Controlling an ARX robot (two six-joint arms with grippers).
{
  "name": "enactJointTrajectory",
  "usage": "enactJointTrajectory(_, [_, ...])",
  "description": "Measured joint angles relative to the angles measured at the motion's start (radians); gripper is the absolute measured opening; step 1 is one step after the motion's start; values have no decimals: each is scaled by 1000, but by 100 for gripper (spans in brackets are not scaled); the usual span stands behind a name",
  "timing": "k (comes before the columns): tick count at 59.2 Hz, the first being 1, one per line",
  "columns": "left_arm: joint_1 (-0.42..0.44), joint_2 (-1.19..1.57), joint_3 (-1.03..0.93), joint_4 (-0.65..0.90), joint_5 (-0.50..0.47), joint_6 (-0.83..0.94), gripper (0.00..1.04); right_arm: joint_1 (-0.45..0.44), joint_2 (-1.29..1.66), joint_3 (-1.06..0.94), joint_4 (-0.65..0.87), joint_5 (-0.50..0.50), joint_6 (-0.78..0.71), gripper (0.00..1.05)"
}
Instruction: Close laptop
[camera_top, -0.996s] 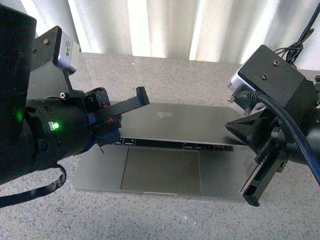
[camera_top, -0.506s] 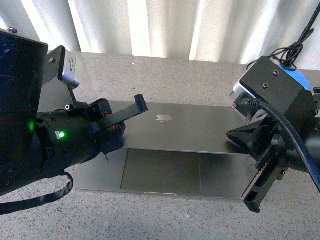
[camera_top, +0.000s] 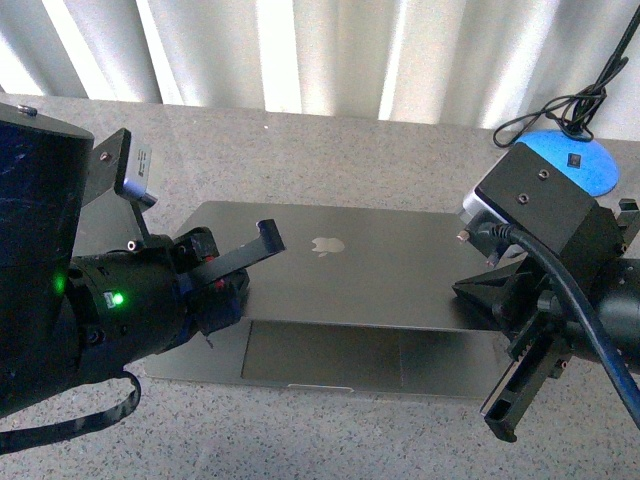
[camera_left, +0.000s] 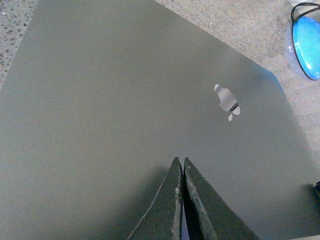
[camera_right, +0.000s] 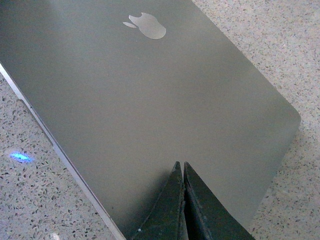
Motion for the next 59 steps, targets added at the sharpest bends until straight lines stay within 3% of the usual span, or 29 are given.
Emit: enactJointTrajectory(59, [99, 167, 19, 67, 117, -124, 4, 46, 180, 4, 90, 36, 28, 1])
